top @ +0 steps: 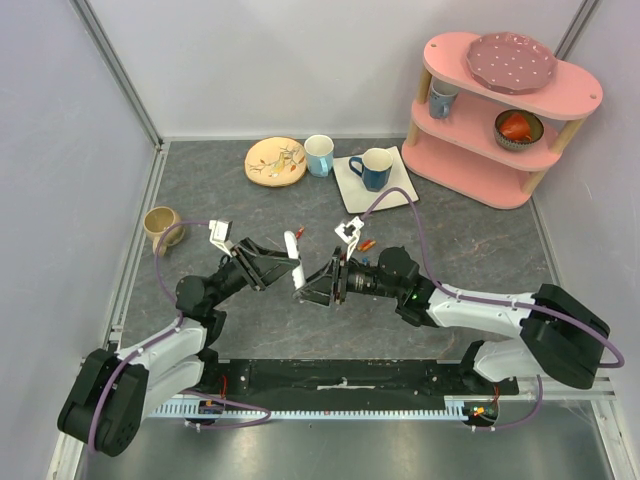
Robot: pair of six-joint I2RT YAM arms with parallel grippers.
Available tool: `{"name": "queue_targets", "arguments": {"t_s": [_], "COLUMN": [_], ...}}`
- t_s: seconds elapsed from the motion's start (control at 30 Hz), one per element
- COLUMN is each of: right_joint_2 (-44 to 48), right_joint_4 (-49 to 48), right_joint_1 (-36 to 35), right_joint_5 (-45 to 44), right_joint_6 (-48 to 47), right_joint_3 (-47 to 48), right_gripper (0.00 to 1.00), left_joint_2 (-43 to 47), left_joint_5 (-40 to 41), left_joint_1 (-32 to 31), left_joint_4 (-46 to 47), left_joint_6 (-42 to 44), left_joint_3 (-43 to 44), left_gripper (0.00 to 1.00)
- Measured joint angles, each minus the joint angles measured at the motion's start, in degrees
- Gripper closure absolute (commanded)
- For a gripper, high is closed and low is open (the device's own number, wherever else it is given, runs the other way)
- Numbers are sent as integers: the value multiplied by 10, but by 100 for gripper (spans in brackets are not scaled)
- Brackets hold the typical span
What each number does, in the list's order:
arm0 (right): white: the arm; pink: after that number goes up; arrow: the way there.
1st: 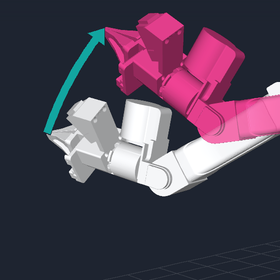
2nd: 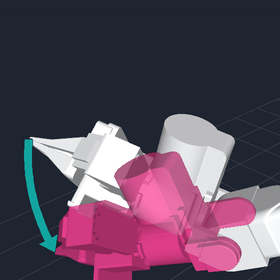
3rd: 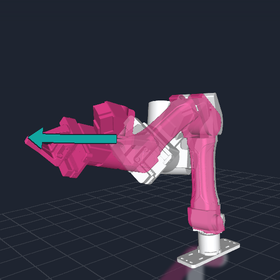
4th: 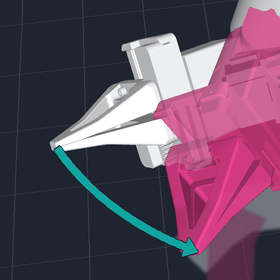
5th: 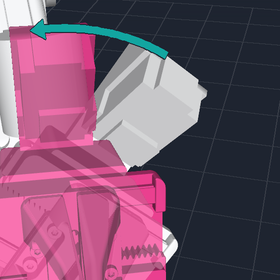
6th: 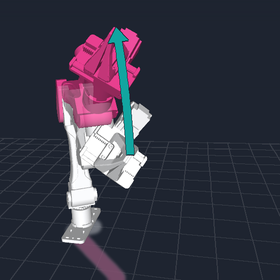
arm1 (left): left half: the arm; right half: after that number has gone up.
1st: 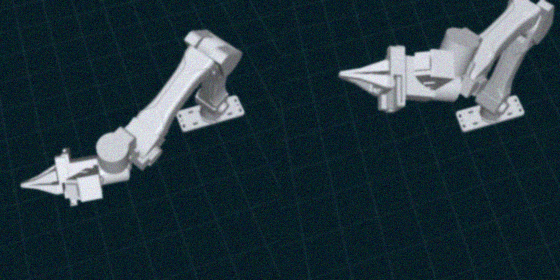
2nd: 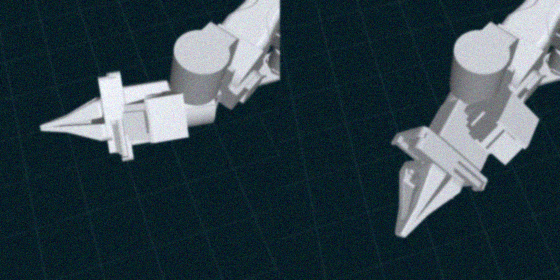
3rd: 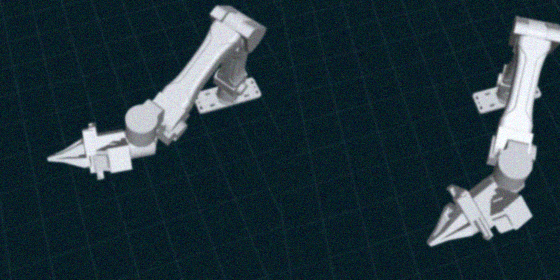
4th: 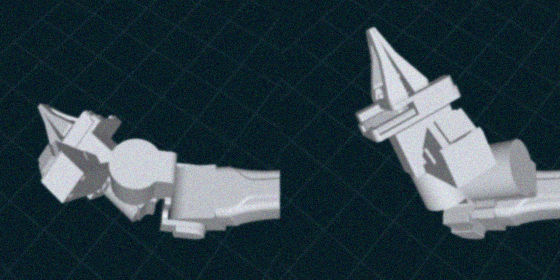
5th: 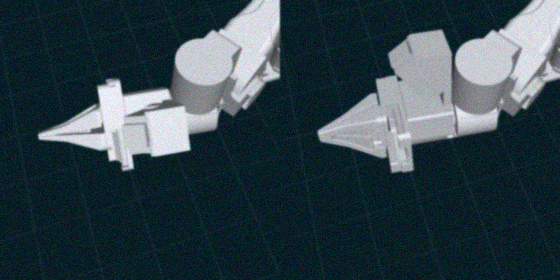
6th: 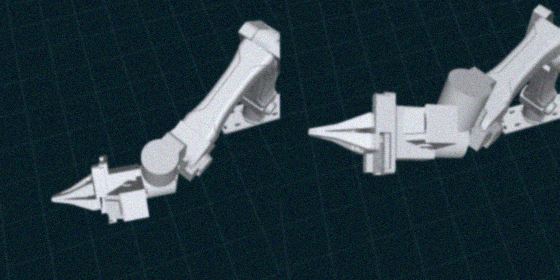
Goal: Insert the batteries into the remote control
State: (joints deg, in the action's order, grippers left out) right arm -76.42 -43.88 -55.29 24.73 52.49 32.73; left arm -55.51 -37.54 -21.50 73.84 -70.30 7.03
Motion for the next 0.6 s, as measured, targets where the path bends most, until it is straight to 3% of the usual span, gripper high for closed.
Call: {"name": "queue_targets", "arguments": {"t_s": [0.07,0.17,0.2,0.3,0.6], "right_joint_2": [3,14,17,27,68], "right_joint_4": [7,29,36,67,226], "right_joint_1": [0,0,0,0,-9], "right_joint_5": [0,0,0,-1,-37], "right_joint_6": [-7,-22,-27,-47,-180], "right_joint_3": [1,4,5,14,55], "right_gripper": [69,72,74,76,78], "left_joint_2": [1,2,3,5,45], "left_joint_5": [-1,-3,-4,-9,-20], "left_joint_1": [0,0,0,0,0], "left_joint_4": [0,0,0,1,-62], "left_joint_6": [0,0,0,0,0], "left_joint_3": [0,0,0,0,21], "left_gripper": [85,65,51,37,18]}}
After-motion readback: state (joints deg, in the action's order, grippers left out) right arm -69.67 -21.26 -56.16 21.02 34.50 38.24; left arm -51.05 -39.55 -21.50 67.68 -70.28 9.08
